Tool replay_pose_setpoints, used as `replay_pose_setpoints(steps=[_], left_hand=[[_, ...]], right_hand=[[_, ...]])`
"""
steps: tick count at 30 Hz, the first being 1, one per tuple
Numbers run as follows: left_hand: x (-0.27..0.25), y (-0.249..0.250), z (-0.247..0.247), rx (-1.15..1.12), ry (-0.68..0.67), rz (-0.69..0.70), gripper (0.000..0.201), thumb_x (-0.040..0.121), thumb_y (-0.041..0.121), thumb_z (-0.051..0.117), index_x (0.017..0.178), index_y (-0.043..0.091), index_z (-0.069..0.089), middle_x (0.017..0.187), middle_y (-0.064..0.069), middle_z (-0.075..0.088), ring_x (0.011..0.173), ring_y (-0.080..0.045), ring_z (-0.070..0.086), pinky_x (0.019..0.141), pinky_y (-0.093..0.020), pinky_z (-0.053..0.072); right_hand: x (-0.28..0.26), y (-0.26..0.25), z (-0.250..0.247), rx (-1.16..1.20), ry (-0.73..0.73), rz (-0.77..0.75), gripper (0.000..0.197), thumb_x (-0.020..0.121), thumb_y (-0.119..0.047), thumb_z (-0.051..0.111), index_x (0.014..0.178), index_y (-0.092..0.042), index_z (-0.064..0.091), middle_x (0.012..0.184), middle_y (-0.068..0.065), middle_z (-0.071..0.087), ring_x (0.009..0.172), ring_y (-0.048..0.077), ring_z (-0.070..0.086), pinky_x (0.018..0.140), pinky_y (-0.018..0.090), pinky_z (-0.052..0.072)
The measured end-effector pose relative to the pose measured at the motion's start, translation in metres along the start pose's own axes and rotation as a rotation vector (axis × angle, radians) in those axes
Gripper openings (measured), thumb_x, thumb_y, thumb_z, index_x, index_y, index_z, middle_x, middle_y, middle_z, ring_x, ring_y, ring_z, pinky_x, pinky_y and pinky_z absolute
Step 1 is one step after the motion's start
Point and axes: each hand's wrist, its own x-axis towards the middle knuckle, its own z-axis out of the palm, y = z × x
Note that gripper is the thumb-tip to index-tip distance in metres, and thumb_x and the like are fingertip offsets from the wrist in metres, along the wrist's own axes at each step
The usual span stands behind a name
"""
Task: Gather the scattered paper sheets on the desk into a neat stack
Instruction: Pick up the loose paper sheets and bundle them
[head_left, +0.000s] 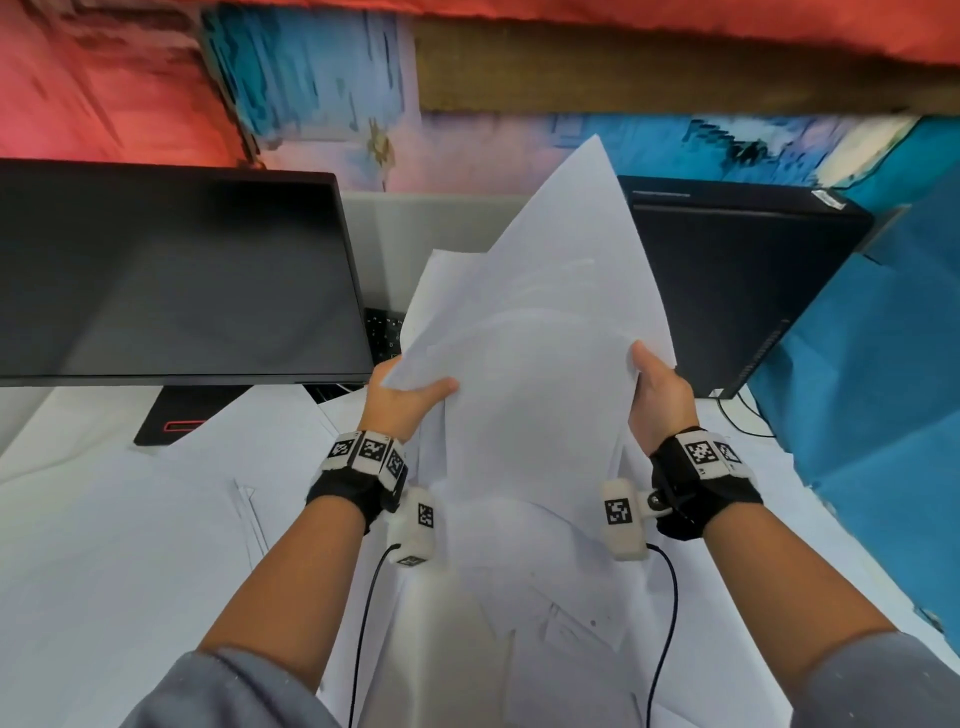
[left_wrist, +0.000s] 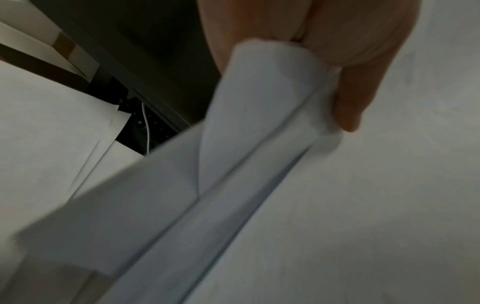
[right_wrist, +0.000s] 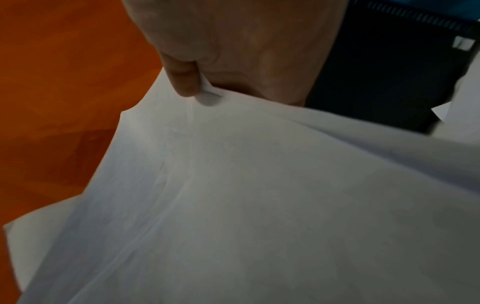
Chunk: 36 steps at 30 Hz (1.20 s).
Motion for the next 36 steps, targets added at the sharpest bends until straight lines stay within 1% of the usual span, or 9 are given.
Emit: replay_pose_setpoints(steps=[2, 7, 10, 14, 18, 23, 28, 33, 36], left_hand=[[0.003, -0.001, 0.003, -0.044, 0.065, 0.006, 0.027, 0.078, -0.003, 0.072, 0.090, 0.018, 0.061, 0.083, 0.011, 0.061, 0.071, 0.004, 0.062, 0.057, -0.002, 0.046], [0.003, -0.010, -0.004, -0.139, 0.189, -0.045, 0.036, 0.079, 0.009, 0.075, 0.110, 0.015, 0.057, 0.092, 0.008, 0.063, 0.079, 0.003, 0.059, 0.057, -0.005, 0.046], [0.002, -0.007, -0.007, -0.110, 0.167, -0.003, 0.026, 0.081, 0.006, 0.071, 0.092, 0.025, 0.058, 0.086, 0.014, 0.061, 0.075, 0.006, 0.058, 0.054, -0.001, 0.043], [-0.001, -0.006, -0.007, -0.087, 0.166, 0.060, 0.033, 0.081, -0.002, 0.069, 0.106, 0.015, 0.054, 0.089, 0.012, 0.059, 0.071, 0.013, 0.060, 0.057, 0.002, 0.043], [-0.005, -0.009, -0.004, -0.106, 0.164, 0.077, 0.041, 0.079, -0.004, 0.071, 0.108, 0.016, 0.053, 0.094, 0.013, 0.059, 0.084, 0.006, 0.056, 0.062, 0.003, 0.043], [-0.007, -0.010, -0.005, -0.140, 0.192, 0.084, 0.045, 0.076, -0.004, 0.073, 0.109, 0.017, 0.053, 0.106, 0.002, 0.060, 0.093, -0.008, 0.058, 0.065, 0.002, 0.043], [-0.006, -0.012, -0.008, -0.163, 0.149, 0.064, 0.037, 0.074, -0.004, 0.075, 0.098, 0.021, 0.061, 0.093, 0.009, 0.065, 0.074, 0.008, 0.065, 0.062, -0.004, 0.048], [-0.007, -0.011, -0.006, -0.149, 0.105, 0.048, 0.033, 0.076, -0.003, 0.074, 0.089, 0.025, 0.062, 0.087, 0.008, 0.066, 0.067, 0.009, 0.066, 0.057, -0.007, 0.049], [-0.006, -0.011, -0.010, -0.098, 0.096, 0.046, 0.027, 0.075, 0.005, 0.077, 0.090, 0.023, 0.064, 0.089, 0.005, 0.068, 0.079, -0.002, 0.067, 0.062, -0.015, 0.051]], right_hand=[[-0.002, -0.003, -0.003, 0.070, -0.039, 0.017, 0.019, 0.098, -0.026, 0.046, 0.092, -0.013, 0.059, 0.071, -0.010, 0.065, 0.070, 0.008, 0.063, 0.054, 0.010, 0.045], [-0.003, -0.022, -0.008, -0.053, -0.021, -0.033, 0.035, 0.097, -0.045, 0.039, 0.088, -0.016, 0.057, 0.091, 0.004, 0.061, 0.076, 0.015, 0.058, 0.072, 0.024, 0.045], [-0.003, -0.031, -0.005, -0.097, -0.004, -0.119, 0.031, 0.100, -0.033, 0.035, 0.078, -0.017, 0.048, 0.075, -0.003, 0.052, 0.057, 0.005, 0.048, 0.055, 0.018, 0.040], [-0.002, -0.033, 0.003, -0.030, 0.026, -0.201, 0.030, 0.099, -0.024, 0.036, 0.077, -0.018, 0.055, 0.062, -0.009, 0.051, 0.045, 0.000, 0.049, 0.048, 0.015, 0.043], [-0.004, -0.027, 0.010, -0.050, -0.023, -0.195, 0.021, 0.099, -0.023, 0.036, 0.092, -0.015, 0.054, 0.074, -0.007, 0.056, 0.050, -0.006, 0.053, 0.045, 0.008, 0.042], [-0.008, -0.021, 0.007, -0.052, -0.066, -0.149, 0.027, 0.094, -0.017, 0.044, 0.115, -0.011, 0.060, 0.095, 0.000, 0.069, 0.083, 0.014, 0.065, 0.070, 0.027, 0.051], [-0.010, -0.035, 0.002, -0.043, -0.003, -0.240, 0.018, 0.090, -0.011, 0.040, 0.089, -0.019, 0.056, 0.073, -0.007, 0.057, 0.060, 0.003, 0.056, 0.056, 0.019, 0.042], [-0.007, -0.042, 0.000, -0.035, 0.038, -0.294, 0.031, 0.091, -0.017, 0.039, 0.113, -0.020, 0.059, 0.090, -0.002, 0.064, 0.077, 0.014, 0.059, 0.064, 0.026, 0.047], [-0.003, -0.049, -0.004, -0.060, 0.083, -0.387, 0.027, 0.093, -0.015, 0.038, 0.107, -0.021, 0.061, 0.097, 0.002, 0.063, 0.081, 0.012, 0.057, 0.072, 0.029, 0.050]])
